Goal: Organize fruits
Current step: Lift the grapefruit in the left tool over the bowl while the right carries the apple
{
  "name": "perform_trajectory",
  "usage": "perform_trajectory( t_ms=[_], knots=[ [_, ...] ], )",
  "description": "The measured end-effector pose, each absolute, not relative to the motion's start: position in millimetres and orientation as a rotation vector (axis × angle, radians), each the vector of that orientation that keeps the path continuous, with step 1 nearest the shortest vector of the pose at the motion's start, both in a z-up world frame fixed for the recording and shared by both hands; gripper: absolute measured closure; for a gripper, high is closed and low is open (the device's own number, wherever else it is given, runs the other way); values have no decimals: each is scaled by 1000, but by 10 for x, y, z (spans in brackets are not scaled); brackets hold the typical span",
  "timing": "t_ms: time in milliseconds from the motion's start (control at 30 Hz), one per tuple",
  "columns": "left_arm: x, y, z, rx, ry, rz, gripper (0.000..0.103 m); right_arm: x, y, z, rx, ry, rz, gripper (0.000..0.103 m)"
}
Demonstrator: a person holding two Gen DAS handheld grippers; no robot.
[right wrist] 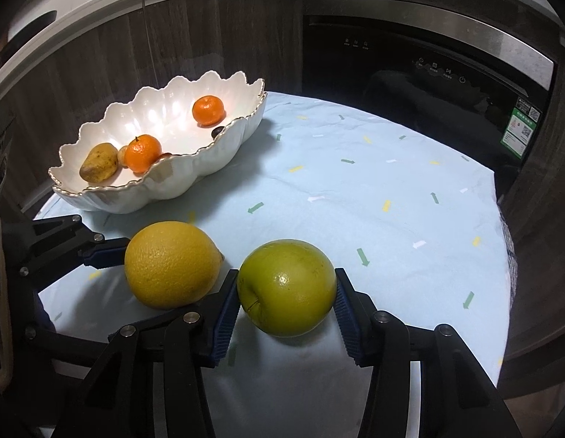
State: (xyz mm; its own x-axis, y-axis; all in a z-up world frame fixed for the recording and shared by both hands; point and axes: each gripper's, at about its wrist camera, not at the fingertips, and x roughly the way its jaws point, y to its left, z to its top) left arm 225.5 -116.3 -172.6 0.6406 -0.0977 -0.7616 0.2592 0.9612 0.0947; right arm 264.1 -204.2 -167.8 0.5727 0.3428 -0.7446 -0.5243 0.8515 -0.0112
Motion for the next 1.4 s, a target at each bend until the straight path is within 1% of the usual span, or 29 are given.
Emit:
perform_trajectory(
  t_ms=[533, 1000, 1400],
  knots=[
    [1995, -1076, -1605, 211, 823, -227, 53, 2404, -2009, -1532, -232, 794, 509, 53],
    [1785, -937, -1233, 188, 742, -217, 53, 2171, -1921, -1152, -245, 736, 483, 53],
    [1609, -575, -886, 144, 672, -170, 53, 1979, -1640, -774, -250, 679, 484, 53]
  ],
)
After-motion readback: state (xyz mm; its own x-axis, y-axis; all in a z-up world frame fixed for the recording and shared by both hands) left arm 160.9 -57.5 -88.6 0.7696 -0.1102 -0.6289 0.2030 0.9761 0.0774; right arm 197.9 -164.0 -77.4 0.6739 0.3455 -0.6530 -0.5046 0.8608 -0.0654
